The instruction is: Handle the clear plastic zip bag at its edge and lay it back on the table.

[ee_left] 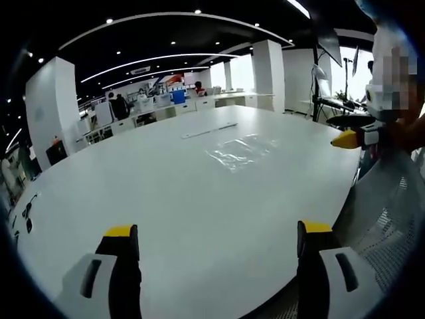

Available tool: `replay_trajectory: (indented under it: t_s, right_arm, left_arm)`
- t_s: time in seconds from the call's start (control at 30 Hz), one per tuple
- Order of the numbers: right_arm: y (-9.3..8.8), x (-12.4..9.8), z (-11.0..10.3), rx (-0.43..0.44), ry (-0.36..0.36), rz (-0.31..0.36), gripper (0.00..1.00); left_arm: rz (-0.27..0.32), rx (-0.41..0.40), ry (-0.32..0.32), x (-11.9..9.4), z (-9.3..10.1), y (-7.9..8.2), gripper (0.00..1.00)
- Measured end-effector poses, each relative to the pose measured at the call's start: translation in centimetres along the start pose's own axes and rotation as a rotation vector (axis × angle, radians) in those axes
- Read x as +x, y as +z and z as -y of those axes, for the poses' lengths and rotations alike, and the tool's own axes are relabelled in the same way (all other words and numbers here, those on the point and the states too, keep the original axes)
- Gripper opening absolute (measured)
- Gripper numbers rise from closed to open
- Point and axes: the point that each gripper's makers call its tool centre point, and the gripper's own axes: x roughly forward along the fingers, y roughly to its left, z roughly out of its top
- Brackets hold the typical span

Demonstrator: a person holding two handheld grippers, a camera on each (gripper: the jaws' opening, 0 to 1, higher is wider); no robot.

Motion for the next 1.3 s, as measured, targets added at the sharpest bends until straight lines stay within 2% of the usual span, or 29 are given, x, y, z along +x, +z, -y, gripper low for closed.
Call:
replay_trajectory:
  t_s: [0.27,0.43,0.6,0.9,1.03,1.3]
  right_arm:
    - [0.2,-0.1,0.0,0.011,0.001,0.012,0.96]
    - [0.3,-0.2,-0.2,0.003,0.008,0.01,0.96]
    - [0.5,-0.4,0.0,0.011,-0.006,0.018,0.96]
    - [-0.4,0.0,0.2,0.013,-0.007,-0.025,0.96]
    - [-1.5,0.1,0.5,0.037,-0.011,-0.085,0.96]
    - [-2.0,0.1,-0.1,0.03,0.017,-0.125,0.95]
  left_arm:
    - [-0.003,-0.006,0.005,0.2,-0.3,-0.2,0.96]
    - [0.021,-0.017,0.012,0.0,-0.5,0.2,0.96]
    - [0.02,-0.012,0.017,-0.1,-0.5,0.3,0.96]
    - [0.04,-0.019,0.022,-0.1,-0.9,0.5,0.95]
    - [0.045,-0.031,0.021,-0.2,-0.9,0.6,0.95]
    - [0.017,-0.035,0.002,-0.4,-0.5,0.5,0.97]
